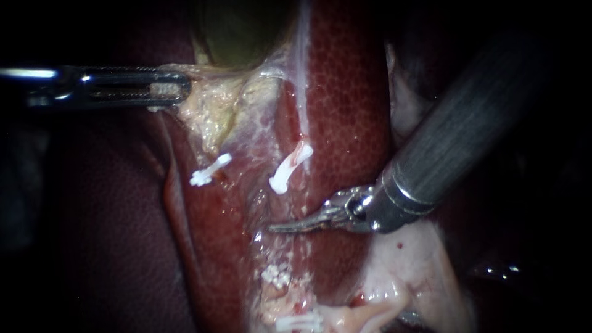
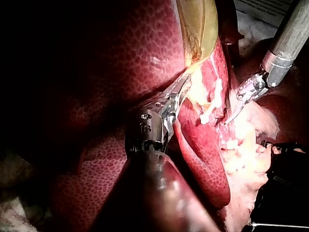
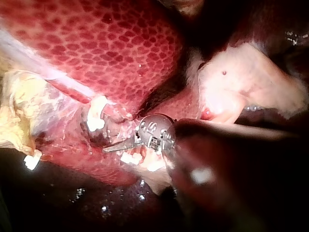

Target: Go back from the cut right tube

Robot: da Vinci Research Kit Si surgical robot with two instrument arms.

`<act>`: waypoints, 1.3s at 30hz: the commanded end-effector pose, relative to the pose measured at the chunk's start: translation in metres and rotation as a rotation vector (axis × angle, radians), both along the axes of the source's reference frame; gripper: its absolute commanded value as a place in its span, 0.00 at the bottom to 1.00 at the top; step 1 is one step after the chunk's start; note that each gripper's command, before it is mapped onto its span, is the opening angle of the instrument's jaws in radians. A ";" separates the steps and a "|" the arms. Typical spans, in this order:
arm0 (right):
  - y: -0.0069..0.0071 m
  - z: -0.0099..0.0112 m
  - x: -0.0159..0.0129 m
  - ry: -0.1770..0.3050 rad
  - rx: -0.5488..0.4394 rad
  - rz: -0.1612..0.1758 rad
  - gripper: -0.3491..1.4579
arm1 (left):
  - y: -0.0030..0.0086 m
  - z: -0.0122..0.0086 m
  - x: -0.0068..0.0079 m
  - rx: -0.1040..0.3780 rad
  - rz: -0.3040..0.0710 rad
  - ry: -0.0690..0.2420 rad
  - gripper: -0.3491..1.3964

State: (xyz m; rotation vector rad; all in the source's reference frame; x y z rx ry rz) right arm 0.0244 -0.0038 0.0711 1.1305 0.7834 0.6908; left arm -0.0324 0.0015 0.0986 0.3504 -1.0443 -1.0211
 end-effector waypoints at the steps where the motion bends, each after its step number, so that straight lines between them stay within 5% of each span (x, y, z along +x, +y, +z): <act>1: 0.0000 0.0000 0.0000 0.001 0.000 0.000 0.00 | 0.0000 0.0000 0.0000 0.000 0.000 0.000 0.05; 5: 0.0000 0.0000 0.0000 0.006 0.000 0.010 0.06 | 0.0000 0.0000 0.0000 0.000 0.000 0.000 0.05; 7: 0.0001 0.0000 0.0002 0.010 -0.001 0.026 0.38 | 0.0000 0.0000 0.0000 0.000 0.000 0.000 0.05; 10: 0.0001 0.0000 0.0004 0.033 0.008 0.043 0.69 | 0.0000 0.0001 0.0000 0.000 0.000 0.000 0.05; 14: 0.0001 0.0000 0.0007 0.075 0.024 0.072 0.84 | -0.0001 0.0001 0.0000 -0.001 0.000 0.000 0.05; 23: -0.0001 -0.0003 0.0005 0.106 0.023 0.088 0.94 | -0.0001 0.0001 0.0000 -0.001 0.000 0.001 0.05; 31: -0.0003 -0.0020 -0.0027 0.175 -0.289 0.134 0.98 | -0.0001 0.0001 0.0001 -0.001 0.000 0.000 0.05; 39: 0.0029 -0.0052 -0.0066 0.228 -0.464 0.122 0.98 | -0.0001 0.0002 0.0000 -0.001 0.000 0.000 0.05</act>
